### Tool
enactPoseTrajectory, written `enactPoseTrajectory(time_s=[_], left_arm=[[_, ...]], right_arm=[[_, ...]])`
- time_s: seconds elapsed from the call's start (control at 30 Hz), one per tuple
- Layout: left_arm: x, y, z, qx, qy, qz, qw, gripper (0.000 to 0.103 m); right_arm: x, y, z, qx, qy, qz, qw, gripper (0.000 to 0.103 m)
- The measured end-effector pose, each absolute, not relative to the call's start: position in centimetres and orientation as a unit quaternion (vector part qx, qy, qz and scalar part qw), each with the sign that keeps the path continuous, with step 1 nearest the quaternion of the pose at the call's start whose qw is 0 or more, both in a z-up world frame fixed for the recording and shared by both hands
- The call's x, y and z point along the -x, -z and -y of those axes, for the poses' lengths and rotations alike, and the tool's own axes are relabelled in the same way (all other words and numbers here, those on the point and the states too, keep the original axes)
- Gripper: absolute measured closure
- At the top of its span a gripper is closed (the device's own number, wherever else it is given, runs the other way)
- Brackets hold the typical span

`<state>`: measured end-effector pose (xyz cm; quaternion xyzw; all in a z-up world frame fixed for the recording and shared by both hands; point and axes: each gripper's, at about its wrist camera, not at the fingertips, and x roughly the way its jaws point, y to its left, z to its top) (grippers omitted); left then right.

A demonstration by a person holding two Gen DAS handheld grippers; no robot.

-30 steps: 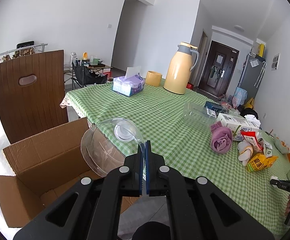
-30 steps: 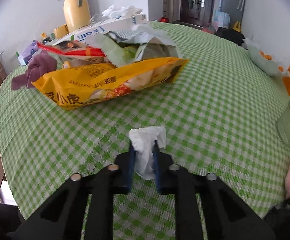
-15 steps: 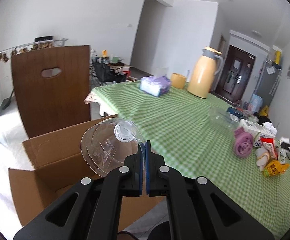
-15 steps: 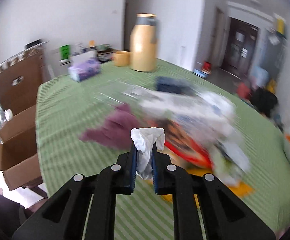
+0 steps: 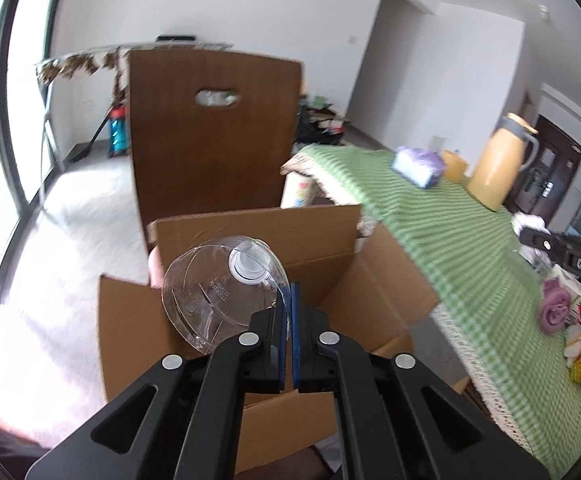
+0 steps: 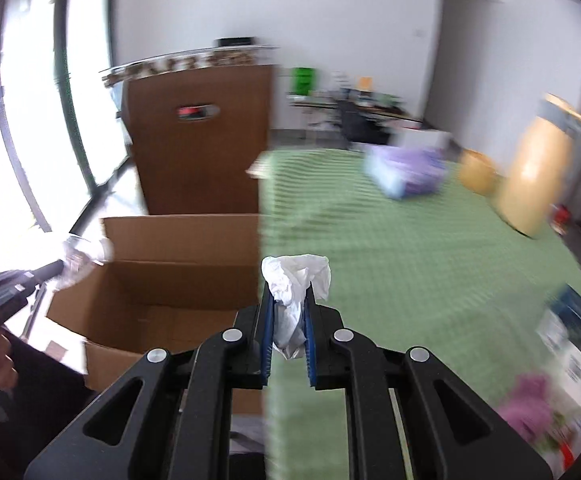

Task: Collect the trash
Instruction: 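Carry the bottle and tissue over the cardboard box with both grippers, then open both grippers to drop the bottle and tissue into the box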

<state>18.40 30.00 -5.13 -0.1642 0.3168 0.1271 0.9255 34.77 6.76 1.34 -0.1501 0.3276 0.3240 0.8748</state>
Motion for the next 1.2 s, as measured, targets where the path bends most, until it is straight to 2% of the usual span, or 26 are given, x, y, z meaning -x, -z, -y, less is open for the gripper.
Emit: enactPoseTrajectory(time_s=[0.27,0.5,0.67,0.73,0.8,0.83,1.03,1.13,1.17,1.2], left_arm=[[-19.0,7.7,-33.0,0.188,-0.148,-0.390,0.889,0.103],[-22.0,11.3,-34.2,0.219,-0.133,-0.470,0.845,0.103],[-23.7,14.6,-34.8,0.256,-0.121,-0.520,0.806,0.102],[-24.1,15.4,-34.9,0.262,-0.113,-0.526,0.801,0.095],[-24.2,15.9,-35.4,0.278,-0.110,-0.530,0.794,0.063],[-24.3,16.0,-35.6,0.289,-0.108,-0.530,0.790,0.060],[-23.7,15.6,-37.5,0.308,-0.114,-0.526,0.785,0.059],[-22.8,14.5,-38.9,0.312,-0.137,-0.507,0.792,0.058],[-22.5,14.3,-39.3,0.311,-0.144,-0.502,0.794,0.058],[-22.2,13.9,-39.7,0.310,-0.152,-0.498,0.796,0.057]], right_arm=[[-35.7,2.9,-17.4,0.178,-0.430,-0.376,0.802,0.090],[-36.4,10.0,-23.9,0.242,-0.449,-0.460,0.727,0.090],[-36.2,14.0,-26.4,0.279,-0.445,-0.490,0.695,0.090],[-36.3,14.8,-26.8,0.280,-0.443,-0.495,0.693,0.090],[-36.3,15.3,-27.1,0.275,-0.444,-0.501,0.690,0.090],[-36.3,15.6,-27.0,0.276,-0.443,-0.502,0.689,0.090],[-35.6,17.1,-27.0,0.278,-0.450,-0.515,0.674,0.089],[-35.8,18.7,-27.6,0.289,-0.449,-0.524,0.664,0.086],[-35.6,19.2,-27.7,0.292,-0.449,-0.529,0.658,0.081],[-35.6,19.6,-27.9,0.291,-0.450,-0.532,0.655,0.070]])
